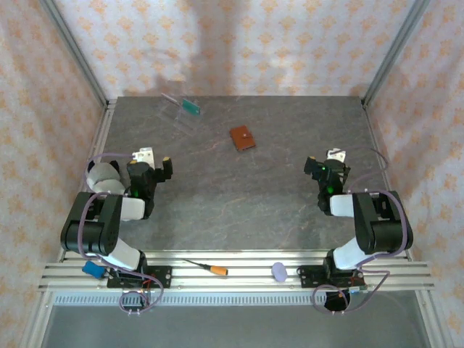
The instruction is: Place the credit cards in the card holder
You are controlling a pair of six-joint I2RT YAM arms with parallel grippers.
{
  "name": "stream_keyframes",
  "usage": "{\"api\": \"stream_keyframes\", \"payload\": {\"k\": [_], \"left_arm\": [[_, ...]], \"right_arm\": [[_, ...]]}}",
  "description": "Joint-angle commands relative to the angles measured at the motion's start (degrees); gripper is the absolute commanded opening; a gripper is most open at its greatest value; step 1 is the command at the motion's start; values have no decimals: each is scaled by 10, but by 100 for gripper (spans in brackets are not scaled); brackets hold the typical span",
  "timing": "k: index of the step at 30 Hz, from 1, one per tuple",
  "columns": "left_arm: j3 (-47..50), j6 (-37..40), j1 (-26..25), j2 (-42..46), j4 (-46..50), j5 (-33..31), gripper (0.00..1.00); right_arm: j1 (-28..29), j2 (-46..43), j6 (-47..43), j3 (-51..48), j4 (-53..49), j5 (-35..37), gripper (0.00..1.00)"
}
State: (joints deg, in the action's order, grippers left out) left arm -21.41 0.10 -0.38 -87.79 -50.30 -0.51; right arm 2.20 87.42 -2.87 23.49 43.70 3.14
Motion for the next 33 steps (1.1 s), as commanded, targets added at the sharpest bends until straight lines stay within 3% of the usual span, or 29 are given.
{"api": "stream_keyframes", "payload": {"k": [1, 28, 33], "left_arm": [[-10, 14, 1, 2, 2, -18, 100], [-7, 17, -1, 2, -2, -19, 100], [-8, 4, -1, 1, -4, -54, 100]], "right_arm": [[-1, -1, -1, 9, 2, 2, 99], [-1, -1, -1, 9, 3, 2, 99], [-1, -1, 0, 9, 2, 2, 99]]}}
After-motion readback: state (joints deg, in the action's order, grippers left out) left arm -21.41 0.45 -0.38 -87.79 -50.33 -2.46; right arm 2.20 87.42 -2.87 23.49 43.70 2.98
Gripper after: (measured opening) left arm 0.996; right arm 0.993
